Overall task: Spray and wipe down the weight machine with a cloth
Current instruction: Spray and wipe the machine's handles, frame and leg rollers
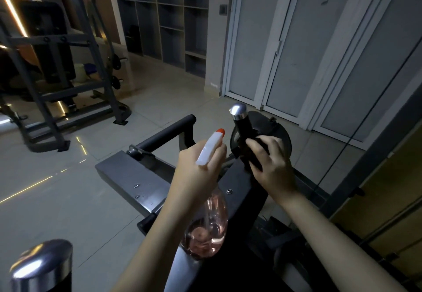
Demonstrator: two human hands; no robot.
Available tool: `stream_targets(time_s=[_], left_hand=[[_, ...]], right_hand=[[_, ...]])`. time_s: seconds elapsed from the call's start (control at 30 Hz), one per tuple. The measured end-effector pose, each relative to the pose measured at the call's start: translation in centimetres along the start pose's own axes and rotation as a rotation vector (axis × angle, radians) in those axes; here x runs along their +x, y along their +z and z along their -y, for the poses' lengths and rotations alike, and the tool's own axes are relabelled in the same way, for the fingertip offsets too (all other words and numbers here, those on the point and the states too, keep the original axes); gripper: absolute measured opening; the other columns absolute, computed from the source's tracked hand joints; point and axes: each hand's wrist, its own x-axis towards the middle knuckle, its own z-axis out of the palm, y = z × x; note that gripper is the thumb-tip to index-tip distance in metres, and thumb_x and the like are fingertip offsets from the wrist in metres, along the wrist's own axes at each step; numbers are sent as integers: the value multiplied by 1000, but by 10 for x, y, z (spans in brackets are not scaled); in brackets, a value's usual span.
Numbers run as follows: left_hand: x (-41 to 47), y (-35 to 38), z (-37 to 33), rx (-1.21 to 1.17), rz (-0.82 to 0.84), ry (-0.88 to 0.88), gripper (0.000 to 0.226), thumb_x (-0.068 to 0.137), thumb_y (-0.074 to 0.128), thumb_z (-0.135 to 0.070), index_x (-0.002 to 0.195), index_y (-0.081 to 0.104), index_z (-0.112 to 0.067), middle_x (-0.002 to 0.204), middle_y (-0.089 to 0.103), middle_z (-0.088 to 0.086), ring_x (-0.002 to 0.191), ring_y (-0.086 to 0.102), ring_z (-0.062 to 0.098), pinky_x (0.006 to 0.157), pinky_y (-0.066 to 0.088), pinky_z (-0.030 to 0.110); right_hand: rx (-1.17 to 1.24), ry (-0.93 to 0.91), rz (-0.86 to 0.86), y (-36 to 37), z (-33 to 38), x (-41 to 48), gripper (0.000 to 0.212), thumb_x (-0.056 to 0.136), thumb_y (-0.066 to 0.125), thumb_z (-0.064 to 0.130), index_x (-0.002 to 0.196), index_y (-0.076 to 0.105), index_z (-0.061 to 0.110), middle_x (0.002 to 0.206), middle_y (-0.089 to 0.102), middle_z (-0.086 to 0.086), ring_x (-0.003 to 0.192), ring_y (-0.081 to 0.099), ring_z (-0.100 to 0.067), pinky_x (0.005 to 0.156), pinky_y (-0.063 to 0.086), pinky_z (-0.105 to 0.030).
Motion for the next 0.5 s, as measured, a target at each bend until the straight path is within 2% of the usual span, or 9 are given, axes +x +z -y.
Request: stream_targets(time_s=[0.07, 0.17, 0.23, 0.33, 0.5], left_hand=[[1, 0, 1, 28, -1, 2, 38, 93, 52, -28, 70, 38, -2, 63, 35, 22, 55, 28, 21, 52, 25, 34], [1, -1, 3, 82, -5, 20, 32, 87, 49, -32, 61, 40, -16, 55, 41, 0, 52, 34, 13, 50, 29, 29], [1, -3, 5, 87, -6, 25, 33, 87, 48, -36, 64, 44, -13, 56, 43, 4, 53, 36, 18, 51, 30, 35], [0, -5, 6, 134, 8, 78, 43, 88, 45, -39, 79, 51, 3, 67, 51, 23, 57, 42, 32, 51, 35, 41], [-2, -4, 4, 92, -24, 49, 41, 88, 48, -38, 70, 42, -2, 62, 44, 20, 55, 34, 24, 51, 33, 44]], right_hand=[[-66, -294, -26, -3, -1, 21, 32, 89, 56, 9, 121, 51, 11, 117, 48, -12, 104, 47, -27, 90, 44, -37], [-179, -586, -71, 4, -3, 58, 23, 93, 54, 7, 115, 57, 7, 121, 60, -16, 112, 53, -27, 99, 39, -39], [-302, -712, -12, 14, -9, 69, 18, 93, 54, 8, 109, 61, 7, 123, 63, -14, 120, 55, -27, 108, 33, -41], [-497, -794, 129, 29, -13, 65, 26, 94, 44, 5, 110, 64, 1, 125, 61, -16, 124, 52, -28, 111, 28, -40], [-680, -779, 330, 46, -18, 40, 36, 91, 36, 2, 98, 71, -3, 107, 68, -19, 110, 61, -31, 103, 36, -42]])
